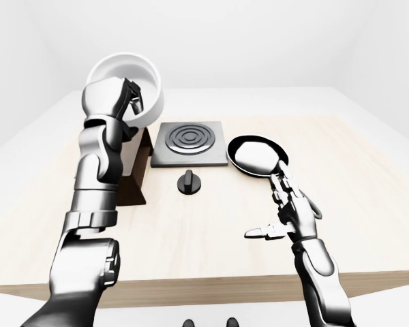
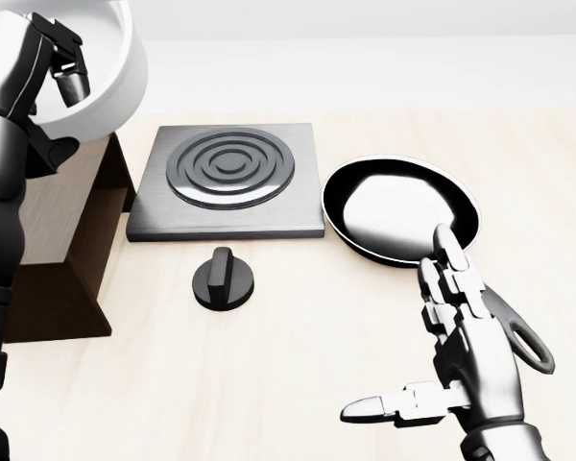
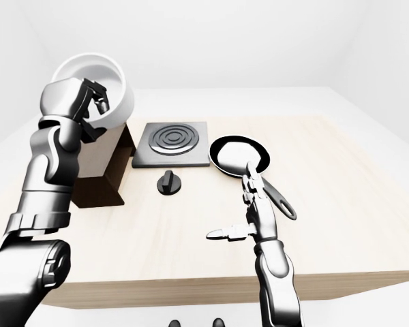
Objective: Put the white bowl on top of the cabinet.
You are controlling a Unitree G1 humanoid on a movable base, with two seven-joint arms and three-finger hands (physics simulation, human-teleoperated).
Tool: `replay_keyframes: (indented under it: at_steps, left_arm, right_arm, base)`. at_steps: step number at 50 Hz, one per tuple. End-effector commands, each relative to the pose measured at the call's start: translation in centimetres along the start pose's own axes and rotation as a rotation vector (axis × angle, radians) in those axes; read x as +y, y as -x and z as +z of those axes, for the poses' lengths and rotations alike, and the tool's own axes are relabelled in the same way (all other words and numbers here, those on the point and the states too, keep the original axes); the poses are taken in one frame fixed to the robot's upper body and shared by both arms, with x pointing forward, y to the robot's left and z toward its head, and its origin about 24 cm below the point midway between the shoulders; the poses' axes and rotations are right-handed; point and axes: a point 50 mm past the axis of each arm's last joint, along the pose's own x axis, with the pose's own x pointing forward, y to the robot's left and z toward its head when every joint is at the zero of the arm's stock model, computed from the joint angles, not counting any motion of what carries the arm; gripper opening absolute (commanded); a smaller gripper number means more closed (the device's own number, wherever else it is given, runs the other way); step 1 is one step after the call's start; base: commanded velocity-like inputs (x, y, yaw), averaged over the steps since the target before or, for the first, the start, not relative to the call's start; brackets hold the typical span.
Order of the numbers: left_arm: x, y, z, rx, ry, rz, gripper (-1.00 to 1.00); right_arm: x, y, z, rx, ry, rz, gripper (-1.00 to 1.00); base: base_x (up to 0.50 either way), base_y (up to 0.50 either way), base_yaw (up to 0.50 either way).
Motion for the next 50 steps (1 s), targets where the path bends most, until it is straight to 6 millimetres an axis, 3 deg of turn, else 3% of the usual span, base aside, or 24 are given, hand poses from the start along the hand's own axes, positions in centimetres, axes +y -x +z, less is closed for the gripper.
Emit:
replay_keyframes:
  at_steps: [1,10,26,38,50]
  left_arm:
    - [0.5,-1.2,-3.3,0.129,0.082,0.13,-1.0]
    - [-0.6,-1.3,-6.6,0.274,0.119,0.137,-1.0]
    - [-2.0,-0.6,-9.0,0.402,0.11,0.135,-1.0]
    - [-2.7,-0.2,-9.6,0.428,0.098,0.115,-1.0]
    - [-4.6,0.7,-9.8,0.463,0.091,0.08,-1.0]
  right_arm:
    - [0.0,0.0,0.0,0.001,-0.001,0.001,1.0]
    - [0.2,-0.1,-0.2,0.007,0.0,0.004,1.0]
    - [0.2,0.1,-0.1,0.003,0.001,0.008,1.0]
    - [0.3,-0.1,-0.1,0.006,0.003,0.007,1.0]
    - [0.2,0.0,0.0,-0.001,0.002,0.004,1.0]
  base:
    - [0.0,0.0,0.0]
    - [0.0,0.0,0.0]
    - [0.0,0.0,0.0]
    - [0.0,0.0,0.0]
    - [0.0,0.0,0.0]
